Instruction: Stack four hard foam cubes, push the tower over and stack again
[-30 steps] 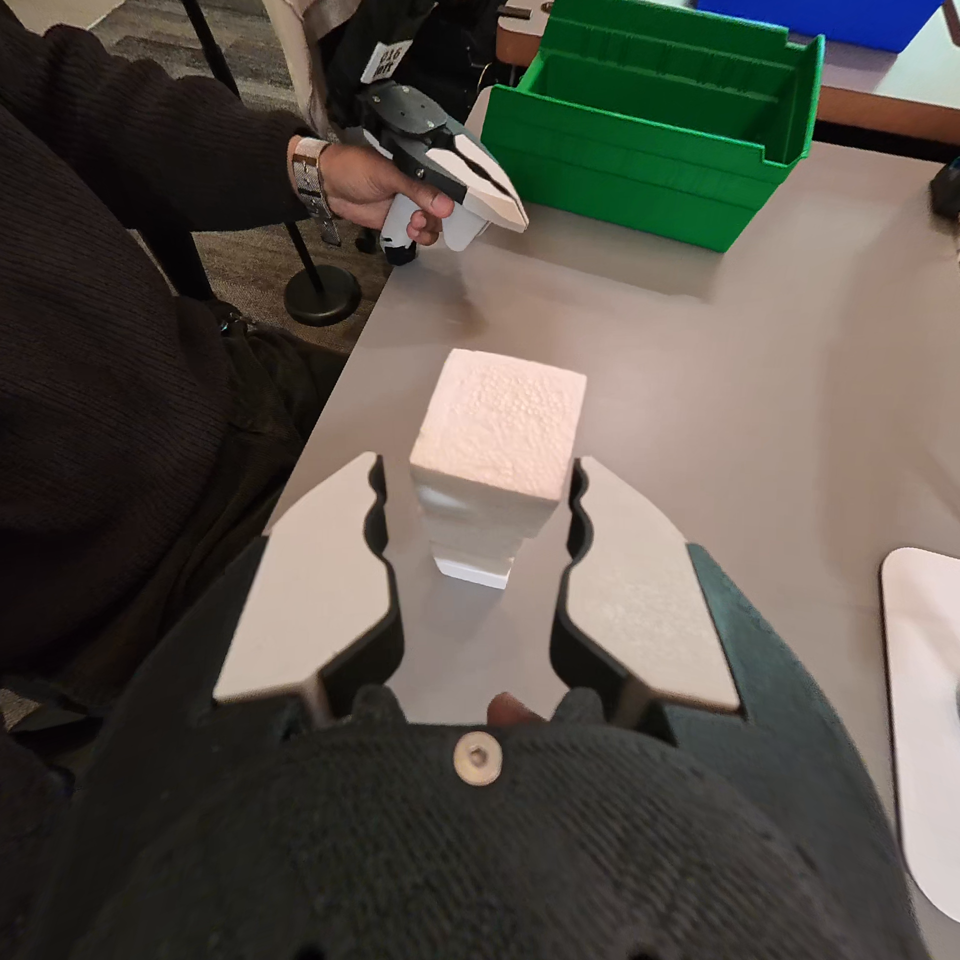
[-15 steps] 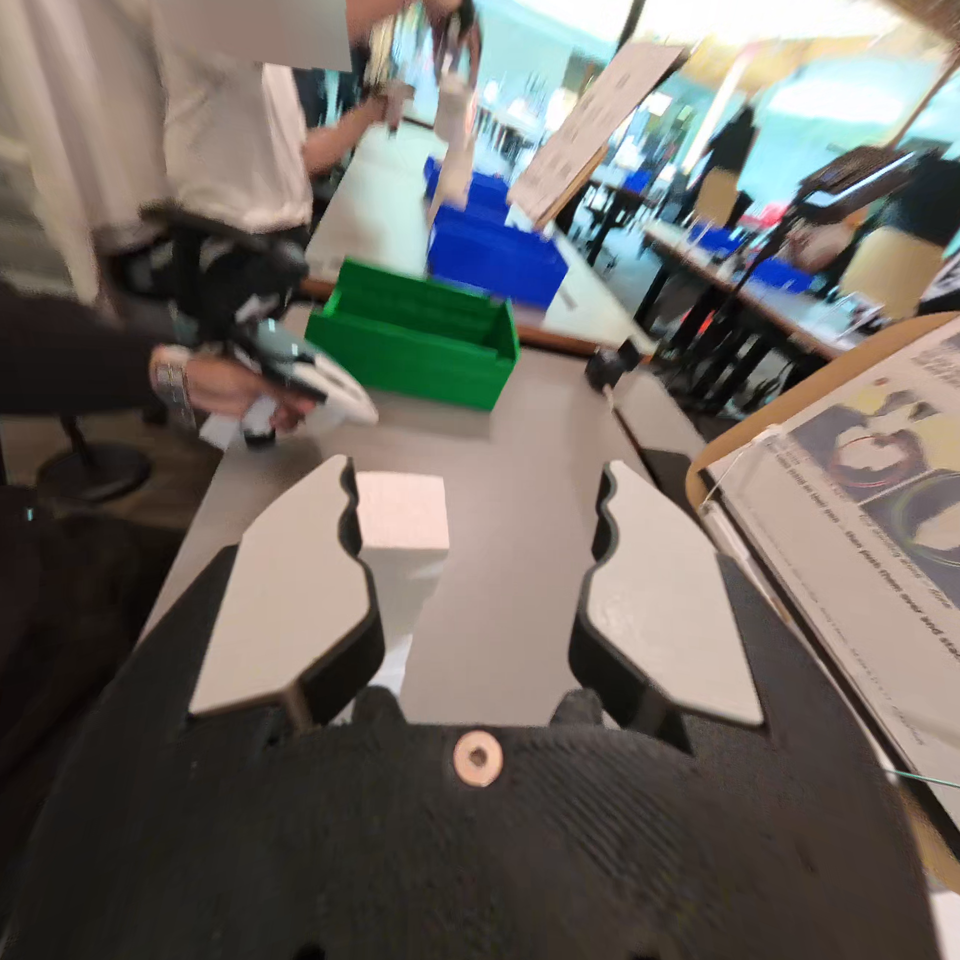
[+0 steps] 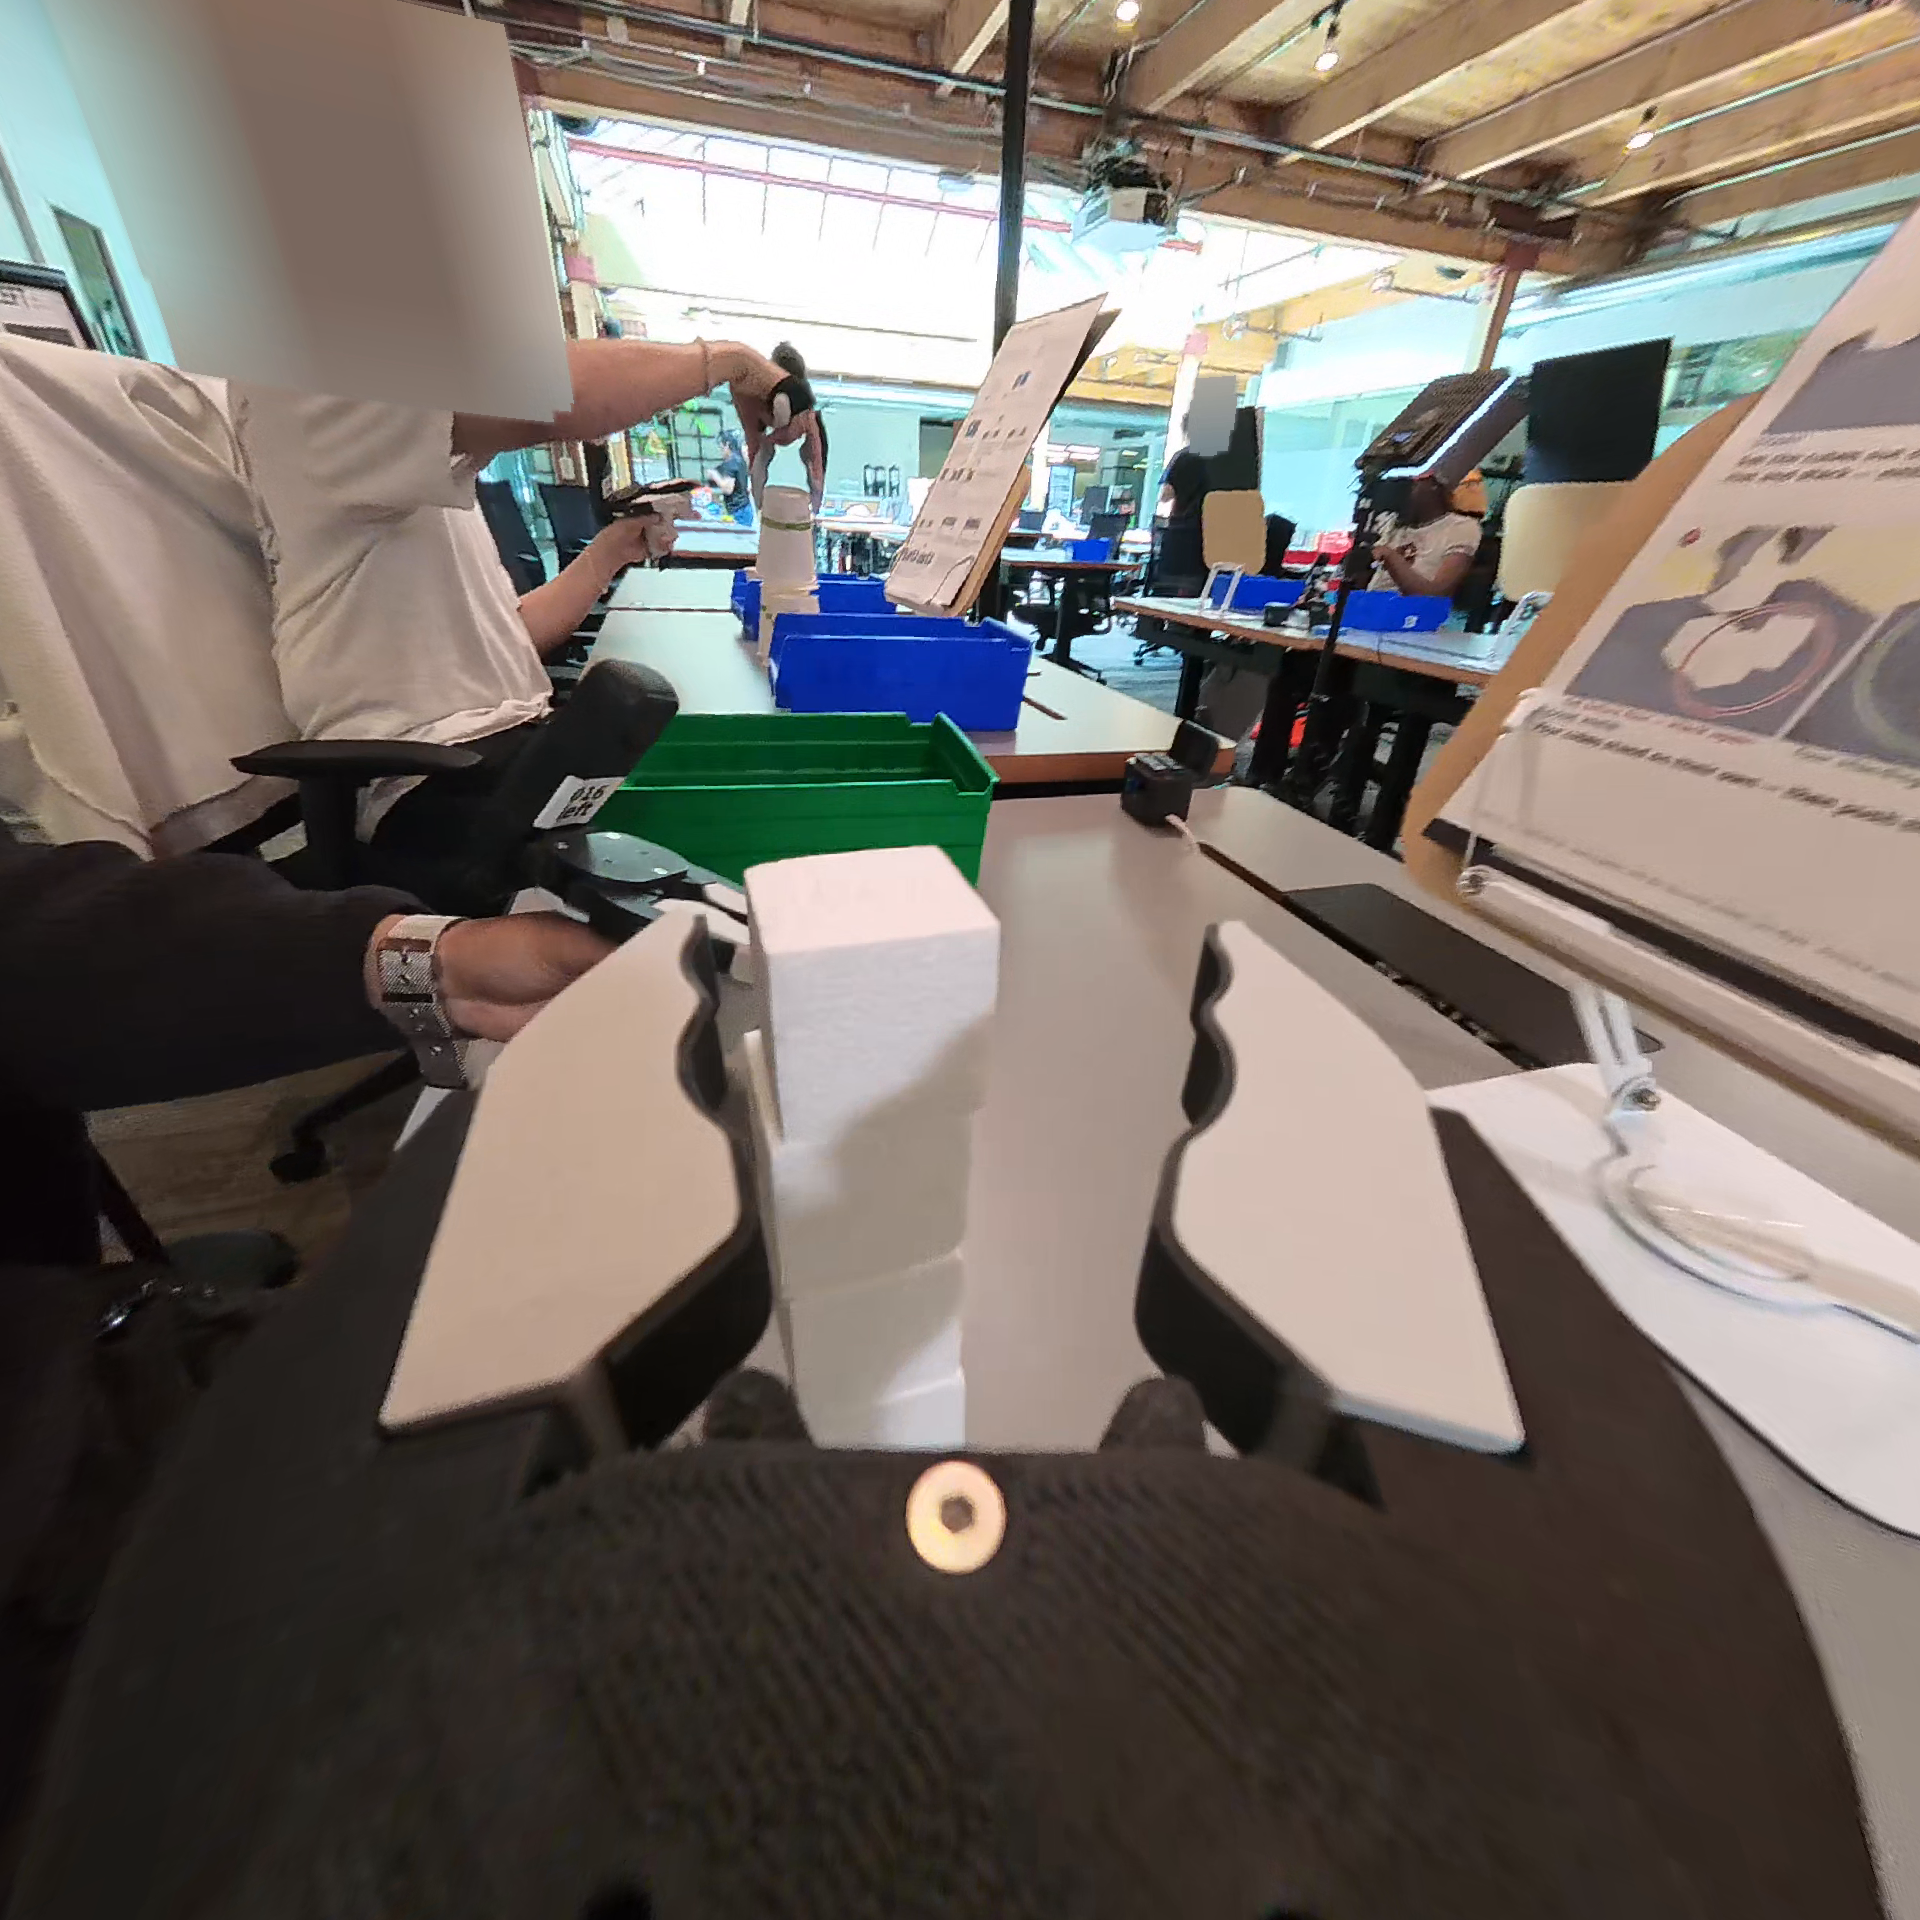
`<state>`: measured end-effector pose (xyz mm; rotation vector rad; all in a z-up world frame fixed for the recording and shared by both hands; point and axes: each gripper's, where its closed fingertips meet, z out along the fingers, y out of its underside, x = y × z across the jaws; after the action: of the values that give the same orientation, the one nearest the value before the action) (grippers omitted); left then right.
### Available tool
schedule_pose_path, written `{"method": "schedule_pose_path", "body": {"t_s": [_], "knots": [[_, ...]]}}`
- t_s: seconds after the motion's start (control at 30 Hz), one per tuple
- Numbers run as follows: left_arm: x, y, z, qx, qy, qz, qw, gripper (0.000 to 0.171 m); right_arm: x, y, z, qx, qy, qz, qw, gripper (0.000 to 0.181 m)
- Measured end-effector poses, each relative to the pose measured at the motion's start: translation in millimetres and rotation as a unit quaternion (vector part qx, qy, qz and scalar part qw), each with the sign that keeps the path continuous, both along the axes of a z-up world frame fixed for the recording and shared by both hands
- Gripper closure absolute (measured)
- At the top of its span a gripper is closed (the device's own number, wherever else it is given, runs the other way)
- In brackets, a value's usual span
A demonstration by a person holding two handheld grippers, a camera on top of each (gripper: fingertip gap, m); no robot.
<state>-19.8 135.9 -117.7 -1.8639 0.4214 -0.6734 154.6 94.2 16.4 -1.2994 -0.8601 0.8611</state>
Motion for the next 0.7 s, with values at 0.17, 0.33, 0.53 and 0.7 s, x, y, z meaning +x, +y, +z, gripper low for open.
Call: {"method": "schedule_pose_path", "body": {"t_s": [0.17, 0.33, 0.53, 0.7], "knots": [[-5.2, 0.5, 1.8, 0.0, -0.008, 0.008, 1.0, 0.17, -17.4, -4.4, -12.6, 0.0, -0.021, 0.019, 1.0, 0.099], [-12.9, -1.3, 0.7, -0.011, -0.019, 0.017, 1.0, 0.169, -24.6, -0.3, -21.7, -0.006, -0.028, 0.027, 0.999, 0.101], [-23.4, -3.6, 0.1, -0.015, -0.024, 0.029, 0.999, 0.169, -32.1, -3.0, -25.9, -0.004, -0.039, 0.056, 0.998, 0.118], [-28.9, -5.1, -0.2, -0.017, -0.027, 0.036, 0.999, 0.169, -37.4, -6.1, -24.5, 0.002, -0.043, 0.073, 0.996, 0.126]]}}
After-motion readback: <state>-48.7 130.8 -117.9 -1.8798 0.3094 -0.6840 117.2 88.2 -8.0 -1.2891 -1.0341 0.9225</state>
